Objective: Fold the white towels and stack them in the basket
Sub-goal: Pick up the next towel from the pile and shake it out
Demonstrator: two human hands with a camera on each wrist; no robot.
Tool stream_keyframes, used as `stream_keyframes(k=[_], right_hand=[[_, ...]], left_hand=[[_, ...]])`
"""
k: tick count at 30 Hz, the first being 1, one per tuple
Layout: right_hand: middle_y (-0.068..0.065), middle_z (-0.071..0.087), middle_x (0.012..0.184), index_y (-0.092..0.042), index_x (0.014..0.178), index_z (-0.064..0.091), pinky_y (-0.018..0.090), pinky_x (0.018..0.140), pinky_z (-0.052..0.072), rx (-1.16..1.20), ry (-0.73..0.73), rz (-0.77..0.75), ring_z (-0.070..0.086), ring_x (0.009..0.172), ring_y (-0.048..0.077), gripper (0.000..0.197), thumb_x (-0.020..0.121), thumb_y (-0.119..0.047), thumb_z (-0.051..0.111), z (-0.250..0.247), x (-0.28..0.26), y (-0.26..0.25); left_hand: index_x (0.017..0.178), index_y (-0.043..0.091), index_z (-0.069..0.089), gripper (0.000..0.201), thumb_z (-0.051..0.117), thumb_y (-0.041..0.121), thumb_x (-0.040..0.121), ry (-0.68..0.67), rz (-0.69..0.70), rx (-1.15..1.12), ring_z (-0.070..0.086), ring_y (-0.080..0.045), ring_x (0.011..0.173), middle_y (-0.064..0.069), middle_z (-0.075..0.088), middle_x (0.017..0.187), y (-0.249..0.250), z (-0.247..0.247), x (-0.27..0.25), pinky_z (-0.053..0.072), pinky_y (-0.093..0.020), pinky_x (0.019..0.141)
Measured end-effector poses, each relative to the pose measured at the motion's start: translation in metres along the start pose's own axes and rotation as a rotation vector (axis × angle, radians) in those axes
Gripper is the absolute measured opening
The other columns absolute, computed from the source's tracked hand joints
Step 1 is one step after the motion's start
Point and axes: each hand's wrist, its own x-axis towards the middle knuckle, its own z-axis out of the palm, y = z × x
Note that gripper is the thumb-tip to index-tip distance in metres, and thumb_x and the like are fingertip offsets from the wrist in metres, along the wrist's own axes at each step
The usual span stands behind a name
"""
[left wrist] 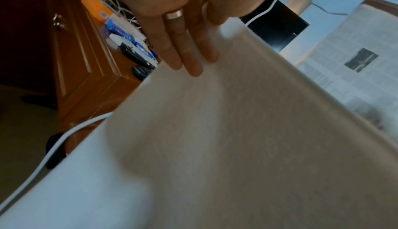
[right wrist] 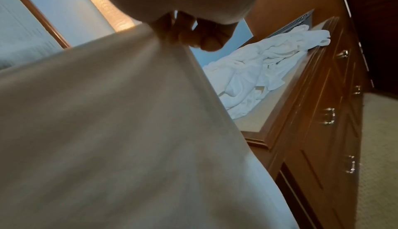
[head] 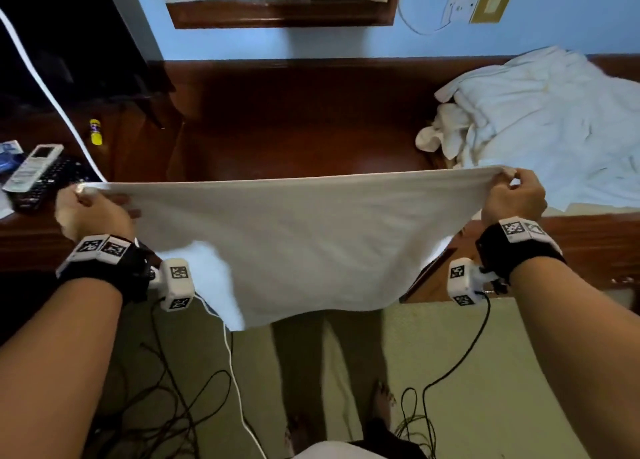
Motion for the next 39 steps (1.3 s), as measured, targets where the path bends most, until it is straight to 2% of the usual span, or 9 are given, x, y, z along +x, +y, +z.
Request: stream_keyframes(k=[5,10,16,26,29,31,34,37,39], right_hand=[[0.020,0.067,0.109,-0.010,0.105,0.066,0.044,0.085,0.050,0.036,-0.052,0.158,0.060,0.100,0.041,0.029,0.089,-0.020,0.044,0.011,-0.013,0.012],[0.011,0.066,0.104,-0.024,0.102,0.062,0.044,0.082,0.056,0.210,0.028,0.274,0.061,0.090,0.035,0.030,0.083,-0.022,0.039,0.027,-0.009,-0.008],[0.013,0.067,0.103,-0.026,0.101,0.060,0.053,0.079,0.058,0.398,0.125,0.327,0.066,0.086,0.035,0.034,0.080,-0.024,0.033,0.067,0.033,-0.049],[0.006,0.068,0.087,-0.030,0.077,0.057,0.050,0.075,0.061,0.600,0.058,0.394,0.068,0.078,0.028,0.025,0.084,-0.013,0.040,0.221,0.160,-0.120],[0.008,0.066,0.085,-0.027,0.088,0.058,0.049,0.074,0.061,0.595,0.006,0.375,0.064,0.070,0.022,0.022,0.087,-0.012,0.042,0.282,0.206,-0.124],[0.010,0.070,0.094,-0.033,0.097,0.060,0.051,0.080,0.060,0.543,-0.059,0.272,0.067,0.075,0.022,0.016,0.087,-0.030,0.048,0.326,0.231,-0.111],[0.001,0.066,0.115,-0.034,0.128,0.056,0.037,0.091,0.052,0.211,-0.274,0.162,0.064,0.103,0.021,0.037,0.091,-0.038,0.056,0.363,0.217,-0.079],[0.011,0.054,0.139,-0.015,0.141,0.050,0.033,0.098,0.042,-0.169,-0.675,-0.090,0.052,0.125,0.029,0.045,0.097,-0.024,0.058,0.375,0.153,-0.017],[0.018,0.033,0.155,-0.017,0.148,0.041,0.045,0.114,0.030,-0.494,-0.867,-0.310,0.032,0.142,0.037,0.055,0.098,-0.036,0.053,0.363,0.111,0.028]], left_hand=[[0.097,0.018,0.066,0.041,0.030,0.037,0.087,-0.019,-0.020,-0.008,0.074,-0.030,0.074,-0.015,0.074,0.092,0.028,-0.002,-0.060,0.061,-0.049,0.065],[0.122,0.014,0.054,0.037,0.024,0.019,0.101,-0.109,-0.147,-0.189,0.074,-0.021,0.074,-0.011,0.069,0.091,0.070,0.018,-0.099,0.062,-0.035,0.061],[0.117,0.025,0.048,0.029,0.023,0.024,0.101,-0.100,-0.179,-0.371,0.075,-0.020,0.084,-0.011,0.068,0.107,0.097,0.078,-0.075,0.062,-0.035,0.065],[0.144,0.021,0.044,0.044,0.028,0.037,0.106,-0.167,-0.359,-0.384,0.070,-0.010,0.089,0.003,0.066,0.114,0.105,0.246,0.028,0.061,-0.030,0.067],[0.148,0.019,0.041,0.044,0.035,0.028,0.105,-0.272,-0.406,-0.354,0.065,-0.010,0.104,0.002,0.059,0.138,0.091,0.307,0.067,0.055,-0.035,0.092],[0.143,0.021,0.049,0.041,0.042,0.028,0.103,-0.354,-0.400,-0.238,0.061,-0.013,0.119,0.003,0.060,0.139,0.081,0.339,0.074,0.042,-0.040,0.108],[0.144,0.028,0.049,0.046,0.048,0.039,0.099,-0.477,-0.320,-0.087,0.056,-0.017,0.126,0.006,0.058,0.140,0.051,0.366,0.053,0.038,-0.043,0.106],[0.154,0.024,0.037,0.064,0.065,0.032,0.097,-0.736,0.011,0.563,0.043,-0.027,0.140,-0.006,0.044,0.154,-0.017,0.356,0.013,0.035,-0.040,0.112],[0.158,0.038,0.022,0.080,0.062,0.057,0.091,-0.984,0.115,1.091,0.019,-0.027,0.152,0.001,0.019,0.166,-0.064,0.326,-0.009,0.023,-0.049,0.121]])
